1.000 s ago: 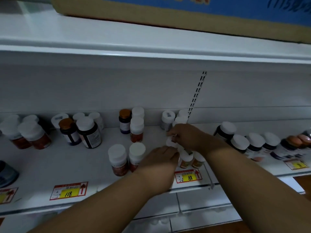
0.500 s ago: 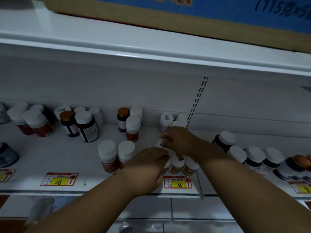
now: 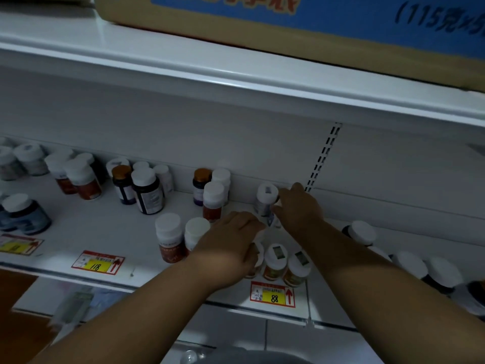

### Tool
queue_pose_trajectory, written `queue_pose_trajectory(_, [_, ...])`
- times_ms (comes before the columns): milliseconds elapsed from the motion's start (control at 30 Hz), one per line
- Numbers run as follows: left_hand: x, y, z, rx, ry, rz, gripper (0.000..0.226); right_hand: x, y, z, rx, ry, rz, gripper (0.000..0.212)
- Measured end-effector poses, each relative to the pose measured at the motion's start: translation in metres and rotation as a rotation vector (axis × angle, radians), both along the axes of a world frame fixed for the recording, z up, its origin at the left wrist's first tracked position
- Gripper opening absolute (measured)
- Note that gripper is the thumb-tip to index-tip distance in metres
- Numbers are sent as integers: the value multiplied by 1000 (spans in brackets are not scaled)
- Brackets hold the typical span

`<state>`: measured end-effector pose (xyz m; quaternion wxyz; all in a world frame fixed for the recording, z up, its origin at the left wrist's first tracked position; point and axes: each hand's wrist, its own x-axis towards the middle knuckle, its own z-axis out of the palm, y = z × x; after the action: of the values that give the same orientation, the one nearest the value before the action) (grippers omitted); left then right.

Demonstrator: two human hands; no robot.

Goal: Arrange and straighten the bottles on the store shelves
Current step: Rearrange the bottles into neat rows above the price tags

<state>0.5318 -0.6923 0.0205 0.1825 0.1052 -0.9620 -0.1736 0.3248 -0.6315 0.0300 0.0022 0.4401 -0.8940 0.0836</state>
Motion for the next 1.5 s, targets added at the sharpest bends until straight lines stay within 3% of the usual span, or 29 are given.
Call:
queue_pose_trajectory(133, [-3, 0, 3, 59, 36, 38, 53, -3, 3, 5, -104, -69, -51, 25])
queue_pose_trajectory(233, [1, -1, 13, 181, 138, 115, 56, 3, 13, 21, -495, -126, -55, 11])
queue_pose_trajectory(333, [12, -1, 26, 337, 286, 237, 51, 36, 14, 48, -950, -411, 26, 4])
queue_pose_trajectory(433, [32, -3, 41, 534, 380, 321, 46, 82, -2, 70, -1094, -630, 193, 8])
queue_pose_trajectory(600, [82, -32, 53, 725, 336, 228, 22, 157, -39, 84, -999, -741, 334, 15])
queue_pose_trajectory(700, [121, -63, 49, 791, 347, 202, 17, 194, -71, 79, -856, -736, 280, 10])
queue_pose_trajectory(800, [169, -104, 47, 874, 366, 220, 11, 234, -104, 73, -753, -900, 245, 8])
queue_pose_trajectory(900, [211, -152, 26, 777, 221, 168, 34, 272, -132, 64, -745, -972, 258, 15])
queue_pose_trajectory(1033, [249, -201, -19, 326, -133, 296, 79, 300, -154, 32, -571, -644, 93, 23])
queue_pose_trajectory(1133, [256, -218, -49, 121, -235, 260, 87, 309, -164, 0, -415, -565, 49, 26])
queue_pose_trajectory(1233, [248, -228, -70, 38, -198, 196, 83, 317, -174, -16, -377, -553, 51, 25])
queue_pose_trajectory(1333, [242, -227, -80, 78, -70, 189, 54, 329, -184, -25, -378, -550, 77, 26])
queue_pose_trajectory(1500, [240, -228, -86, 143, 56, 273, 38, 339, -199, -37, -431, -520, 110, 28])
